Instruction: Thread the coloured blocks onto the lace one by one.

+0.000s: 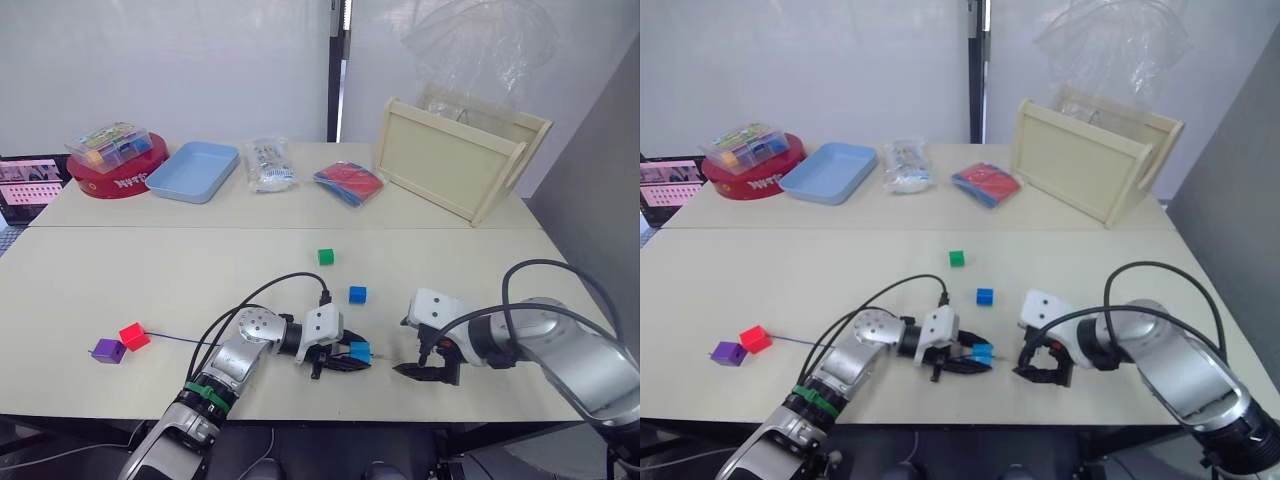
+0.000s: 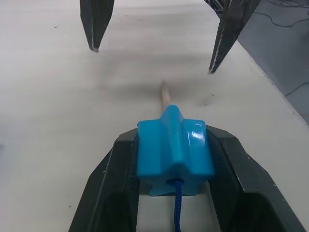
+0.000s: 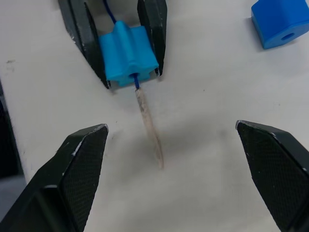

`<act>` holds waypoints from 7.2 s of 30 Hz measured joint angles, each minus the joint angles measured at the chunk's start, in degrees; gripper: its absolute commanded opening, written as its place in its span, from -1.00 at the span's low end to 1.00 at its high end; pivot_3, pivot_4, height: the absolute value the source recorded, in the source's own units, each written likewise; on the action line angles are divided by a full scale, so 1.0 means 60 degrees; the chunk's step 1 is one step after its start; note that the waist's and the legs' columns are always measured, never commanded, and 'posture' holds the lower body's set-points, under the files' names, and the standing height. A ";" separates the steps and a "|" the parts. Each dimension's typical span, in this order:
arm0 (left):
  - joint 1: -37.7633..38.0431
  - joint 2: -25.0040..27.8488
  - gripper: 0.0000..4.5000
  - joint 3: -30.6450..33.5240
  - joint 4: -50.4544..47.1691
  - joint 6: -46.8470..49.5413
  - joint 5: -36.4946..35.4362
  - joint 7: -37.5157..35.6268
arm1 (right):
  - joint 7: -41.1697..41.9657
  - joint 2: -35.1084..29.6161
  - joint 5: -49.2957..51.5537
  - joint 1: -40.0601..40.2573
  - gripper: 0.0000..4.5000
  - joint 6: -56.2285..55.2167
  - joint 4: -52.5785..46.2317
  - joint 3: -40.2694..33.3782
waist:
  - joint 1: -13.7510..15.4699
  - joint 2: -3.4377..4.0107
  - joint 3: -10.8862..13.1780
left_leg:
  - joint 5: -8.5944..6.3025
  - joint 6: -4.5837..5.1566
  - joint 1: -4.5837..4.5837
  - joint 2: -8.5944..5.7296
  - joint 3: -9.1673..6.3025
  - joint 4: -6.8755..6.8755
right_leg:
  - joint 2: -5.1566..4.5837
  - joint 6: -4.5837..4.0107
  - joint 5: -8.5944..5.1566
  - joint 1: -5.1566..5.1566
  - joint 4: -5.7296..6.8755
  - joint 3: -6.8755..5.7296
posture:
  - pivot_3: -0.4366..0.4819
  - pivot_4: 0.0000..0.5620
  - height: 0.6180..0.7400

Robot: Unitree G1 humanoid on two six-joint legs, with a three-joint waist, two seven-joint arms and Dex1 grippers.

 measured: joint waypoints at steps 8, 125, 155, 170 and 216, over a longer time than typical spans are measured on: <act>0.0246 0.0062 -0.38 0.0084 -0.0271 0.0093 -0.0005 0.0108 | -0.0171 0.0511 -0.0257 0.0227 -0.59 -0.0703 0.0651 0.0631 | 0.0001 -0.0001 -0.0002 | 0.0000 0.0000 0.0007 0.0001 -0.0002 0.0001 | 0.0002 0.0000 0.0000 0.0005 0.0000 0.0000 | -0.05 -0.47 1.00; 0.0537 0.0519 -0.43 0.0889 -0.0662 0.1238 -0.1142 -0.0885 | 0.1061 0.1558 -0.0803 -0.1137 -1.00 -0.1520 0.1273 0.1520 | -0.0027 -0.0014 0.0013 | 0.0001 -0.0001 0.0002 0.0024 0.0000 0.0009 | 0.0019 -0.0002 0.0000 -0.0030 0.0050 -0.0008 | -0.05 -0.47 1.00; 0.0233 0.0435 -0.74 0.0815 -0.0527 0.1079 -0.0955 -0.0959 | 0.1043 0.1504 -0.0794 -0.1018 -1.00 -0.1520 0.1224 0.1508 | -0.0015 -0.0014 0.0013 | 0.0001 -0.0001 0.0002 0.0020 0.0000 0.0009 | 0.0015 -0.0002 0.0000 -0.0026 0.0045 -0.0009 | -0.05 -0.47 1.00; 0.0231 0.0440 -0.06 0.0760 -0.0421 0.0837 -0.0762 -0.0959 | 0.0879 0.1505 -0.0718 -0.1018 -1.00 -0.1518 0.1208 0.1484 | -0.0012 -0.0014 0.0013 | 0.0001 -0.0001 0.0002 0.0020 0.0000 0.0009 | 0.0015 -0.0002 0.0000 -0.0025 0.0044 -0.0009 | -0.05 -0.47 1.00; 0.0371 0.0458 -0.56 0.0741 -0.0548 0.0846 -0.0741 -0.0798 | 0.0849 0.1378 -0.0628 -0.1018 -1.00 -0.1496 0.1193 0.1487 | -0.0011 -0.0014 0.0013 | 0.0001 -0.0001 0.0002 0.0019 0.0000 0.0009 | 0.0014 -0.0002 0.0000 -0.0025 0.0043 -0.0009 | -0.05 -0.47 1.00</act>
